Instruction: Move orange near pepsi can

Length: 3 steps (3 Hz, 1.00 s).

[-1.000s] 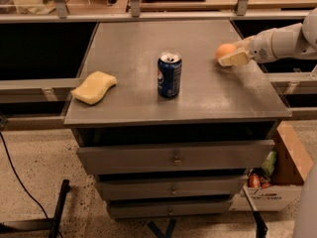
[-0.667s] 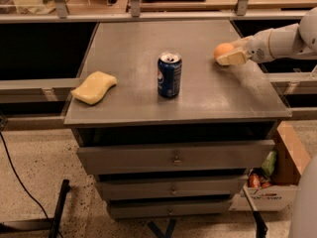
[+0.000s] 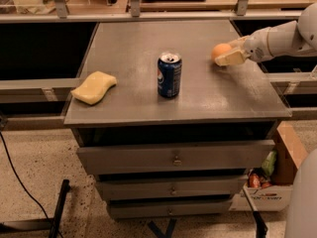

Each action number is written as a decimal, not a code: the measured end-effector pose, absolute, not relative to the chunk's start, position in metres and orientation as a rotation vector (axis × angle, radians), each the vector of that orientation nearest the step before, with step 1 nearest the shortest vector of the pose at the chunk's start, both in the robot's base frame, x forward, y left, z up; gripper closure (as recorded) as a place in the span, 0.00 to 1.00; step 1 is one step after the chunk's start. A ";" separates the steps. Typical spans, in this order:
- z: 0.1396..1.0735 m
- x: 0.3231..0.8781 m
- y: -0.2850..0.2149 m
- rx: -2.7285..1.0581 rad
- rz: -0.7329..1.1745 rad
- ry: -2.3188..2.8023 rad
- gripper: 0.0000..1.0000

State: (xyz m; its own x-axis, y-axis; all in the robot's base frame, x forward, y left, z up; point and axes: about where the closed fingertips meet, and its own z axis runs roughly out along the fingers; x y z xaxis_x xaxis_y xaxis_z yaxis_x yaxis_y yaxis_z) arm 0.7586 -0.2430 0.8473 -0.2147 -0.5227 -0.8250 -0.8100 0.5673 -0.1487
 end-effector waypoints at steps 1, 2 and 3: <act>0.861 0.736 -0.233 -1.142 0.457 1.844 1.00; 0.870 0.700 -0.216 -1.222 0.571 1.782 1.00; 0.868 0.663 -0.189 -1.340 0.666 1.733 1.00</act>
Offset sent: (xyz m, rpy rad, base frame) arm -0.1109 0.0403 0.0384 0.1160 0.0406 0.3260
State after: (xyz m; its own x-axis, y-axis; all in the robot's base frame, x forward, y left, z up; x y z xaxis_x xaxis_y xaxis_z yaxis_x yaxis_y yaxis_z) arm 0.6628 -0.1889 0.8675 -0.0903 -0.5158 -0.8520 -0.9535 0.2918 -0.0756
